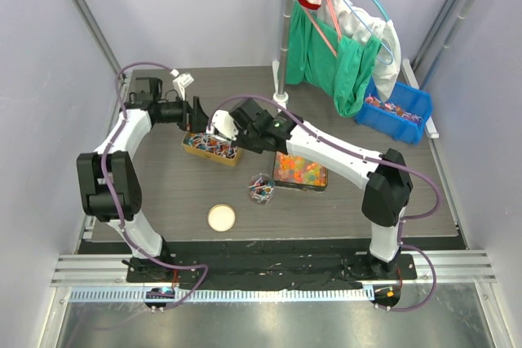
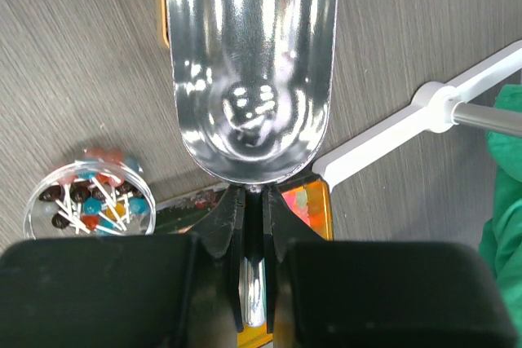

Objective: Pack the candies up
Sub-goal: Place the storage box at the center of the board, then pick up the storage box at the center of the board.

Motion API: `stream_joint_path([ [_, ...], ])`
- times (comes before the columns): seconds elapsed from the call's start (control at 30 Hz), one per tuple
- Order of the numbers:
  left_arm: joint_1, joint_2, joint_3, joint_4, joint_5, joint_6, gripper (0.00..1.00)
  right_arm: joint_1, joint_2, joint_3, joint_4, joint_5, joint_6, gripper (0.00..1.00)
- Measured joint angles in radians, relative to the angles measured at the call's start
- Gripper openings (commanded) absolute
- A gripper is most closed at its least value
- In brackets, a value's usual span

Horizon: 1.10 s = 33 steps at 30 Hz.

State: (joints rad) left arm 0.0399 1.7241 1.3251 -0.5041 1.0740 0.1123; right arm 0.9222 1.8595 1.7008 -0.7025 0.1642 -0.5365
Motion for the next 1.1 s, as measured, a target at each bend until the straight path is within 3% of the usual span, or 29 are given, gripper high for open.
stream_joint_path([
  [0.47, -0.055, 0.14, 0.04, -0.056, -0.108, 0.004, 0.84, 0.018, 0.028, 0.114, -0.092, -0.013, 0.032, 0.01],
  [0.83, -0.044, 0.088, 0.018, -0.005, -0.184, -0.008, 0.91, 0.019, 0.028, 0.078, -0.054, 0.018, 0.031, 0.01],
  [1.1, 0.024, 0.012, 0.006, 0.022, -0.446, 0.019, 0.9, 0.019, 0.027, 0.012, -0.026, 0.06, 0.02, 0.01],
])
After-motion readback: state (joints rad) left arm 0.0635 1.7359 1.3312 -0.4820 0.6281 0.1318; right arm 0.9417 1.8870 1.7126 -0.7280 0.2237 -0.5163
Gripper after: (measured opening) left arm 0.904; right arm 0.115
